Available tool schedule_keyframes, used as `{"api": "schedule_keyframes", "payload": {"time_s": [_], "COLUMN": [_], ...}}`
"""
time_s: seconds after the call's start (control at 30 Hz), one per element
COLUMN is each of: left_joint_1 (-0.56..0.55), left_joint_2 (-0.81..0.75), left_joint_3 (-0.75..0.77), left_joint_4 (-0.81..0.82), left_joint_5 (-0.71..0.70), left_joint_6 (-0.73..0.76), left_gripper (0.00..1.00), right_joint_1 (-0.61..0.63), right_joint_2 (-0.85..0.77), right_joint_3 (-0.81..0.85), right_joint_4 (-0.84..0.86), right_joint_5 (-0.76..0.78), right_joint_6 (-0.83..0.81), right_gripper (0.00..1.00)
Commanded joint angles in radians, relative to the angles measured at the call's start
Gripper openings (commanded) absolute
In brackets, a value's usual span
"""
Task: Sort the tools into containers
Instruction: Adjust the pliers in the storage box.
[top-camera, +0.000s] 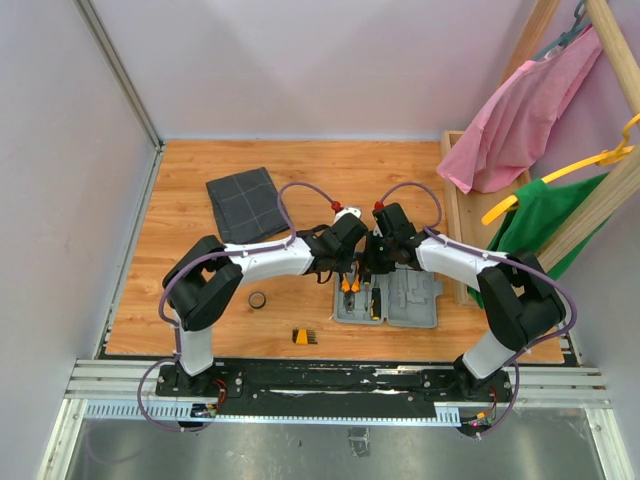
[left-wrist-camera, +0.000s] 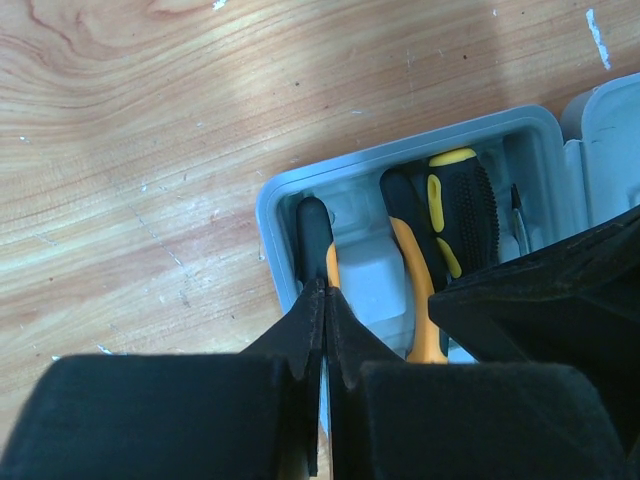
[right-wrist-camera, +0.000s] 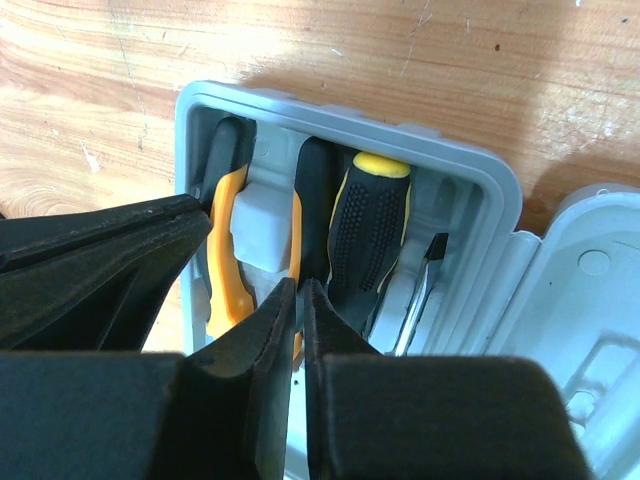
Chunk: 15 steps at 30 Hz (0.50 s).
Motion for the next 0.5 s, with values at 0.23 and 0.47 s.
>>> {"api": "schedule_keyframes", "payload": {"time_s": [0.23,0.47], "left_joint_1": [0.004,0.004], "left_joint_2": [0.178,0.197], "left_joint_3": [-0.019,-0.028], "left_joint_4": [-0.252,-0.245], "left_joint_5": [0.010,0.024], "left_joint_6": [0.045,0.044], "left_gripper": [0.01,0.00], "right_joint_1": [0.017,0.037], "right_joint_2": [0.067,0.125], "right_joint_3": [0.006,0.038], "right_joint_4": [-0.049,-0.100], "right_joint_5": [0.053,0.109], "right_joint_6": [-0.011,-0.019], "right_gripper": [0.07,0.05]}}
